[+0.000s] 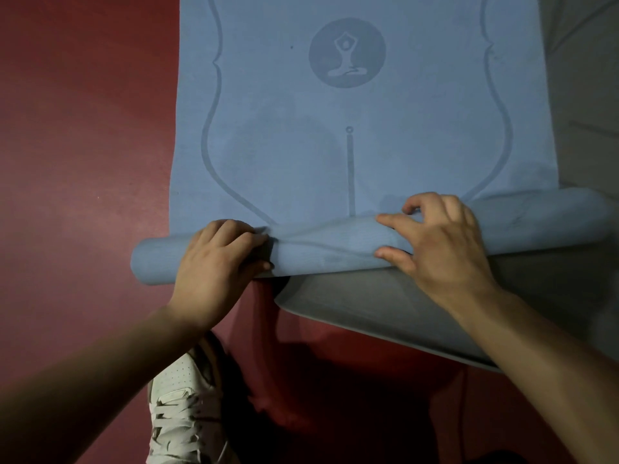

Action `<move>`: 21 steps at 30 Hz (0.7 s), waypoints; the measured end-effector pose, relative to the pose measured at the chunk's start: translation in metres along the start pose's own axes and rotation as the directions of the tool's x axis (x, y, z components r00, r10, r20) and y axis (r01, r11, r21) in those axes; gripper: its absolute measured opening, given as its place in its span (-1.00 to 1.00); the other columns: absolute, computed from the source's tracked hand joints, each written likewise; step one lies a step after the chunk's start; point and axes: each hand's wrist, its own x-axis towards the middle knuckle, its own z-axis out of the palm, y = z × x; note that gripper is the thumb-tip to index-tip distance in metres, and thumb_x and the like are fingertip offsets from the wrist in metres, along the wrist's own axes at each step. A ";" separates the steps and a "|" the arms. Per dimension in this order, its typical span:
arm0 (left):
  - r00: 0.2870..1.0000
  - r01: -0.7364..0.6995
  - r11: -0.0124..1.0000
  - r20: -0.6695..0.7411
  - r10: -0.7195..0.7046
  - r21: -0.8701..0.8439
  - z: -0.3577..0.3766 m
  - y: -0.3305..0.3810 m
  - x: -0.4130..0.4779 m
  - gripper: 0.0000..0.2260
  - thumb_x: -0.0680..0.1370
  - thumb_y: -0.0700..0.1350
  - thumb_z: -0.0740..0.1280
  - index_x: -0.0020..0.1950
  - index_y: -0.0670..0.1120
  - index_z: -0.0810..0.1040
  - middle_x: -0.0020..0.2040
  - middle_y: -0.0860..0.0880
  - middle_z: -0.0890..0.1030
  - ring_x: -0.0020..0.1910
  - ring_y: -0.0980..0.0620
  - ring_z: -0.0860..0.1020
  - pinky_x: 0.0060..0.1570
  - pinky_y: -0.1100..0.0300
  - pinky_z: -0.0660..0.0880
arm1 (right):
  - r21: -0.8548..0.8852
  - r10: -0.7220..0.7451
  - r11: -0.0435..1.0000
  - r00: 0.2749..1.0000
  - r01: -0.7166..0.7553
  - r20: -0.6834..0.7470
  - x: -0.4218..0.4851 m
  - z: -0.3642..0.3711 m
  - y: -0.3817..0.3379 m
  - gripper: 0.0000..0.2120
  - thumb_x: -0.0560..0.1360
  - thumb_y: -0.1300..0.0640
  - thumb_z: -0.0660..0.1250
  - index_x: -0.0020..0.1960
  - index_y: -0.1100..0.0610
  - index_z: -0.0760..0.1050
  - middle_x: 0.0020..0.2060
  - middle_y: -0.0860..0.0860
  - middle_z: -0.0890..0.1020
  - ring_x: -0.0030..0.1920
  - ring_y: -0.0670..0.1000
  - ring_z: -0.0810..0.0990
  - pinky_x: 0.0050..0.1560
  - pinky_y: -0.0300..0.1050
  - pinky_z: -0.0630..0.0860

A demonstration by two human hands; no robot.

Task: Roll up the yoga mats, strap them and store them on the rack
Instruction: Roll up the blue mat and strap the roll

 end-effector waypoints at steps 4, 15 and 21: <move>1.000 0.026 0.995 -0.001 -0.027 0.101 0.001 0.002 -0.002 -0.57 0.53 0.13 0.27 0.25 -0.11 0.60 0.15 -0.08 0.56 0.12 -0.17 0.48 0.08 -0.04 0.40 | -0.024 -0.026 0.999 0.999 0.025 -0.038 0.004 -0.002 -0.004 -0.51 0.40 -0.17 0.41 0.23 0.07 0.56 -0.03 0.04 0.59 0.02 0.14 0.51 0.05 0.05 0.44; 0.987 0.025 0.943 0.139 -0.075 0.332 0.016 0.010 0.013 -0.14 0.23 0.13 0.59 0.39 -0.25 0.39 0.22 -0.24 0.50 0.17 -0.29 0.47 0.26 -0.22 0.36 | -0.164 -0.033 0.985 0.989 0.057 0.143 0.007 0.003 0.000 0.01 0.07 -0.12 0.66 0.40 0.17 0.37 0.29 0.14 0.48 0.31 0.20 0.42 0.43 0.14 0.26; 0.993 0.010 0.934 0.105 -0.050 0.357 0.017 0.002 0.020 -0.28 0.30 0.06 0.60 0.32 -0.22 0.44 0.15 -0.20 0.52 0.07 -0.24 0.50 0.12 -0.13 0.40 | -0.165 -0.011 0.986 0.999 0.017 0.036 0.017 0.009 -0.006 -0.19 0.15 -0.10 0.62 0.29 0.16 0.45 0.14 0.11 0.56 0.17 0.19 0.49 0.29 0.11 0.35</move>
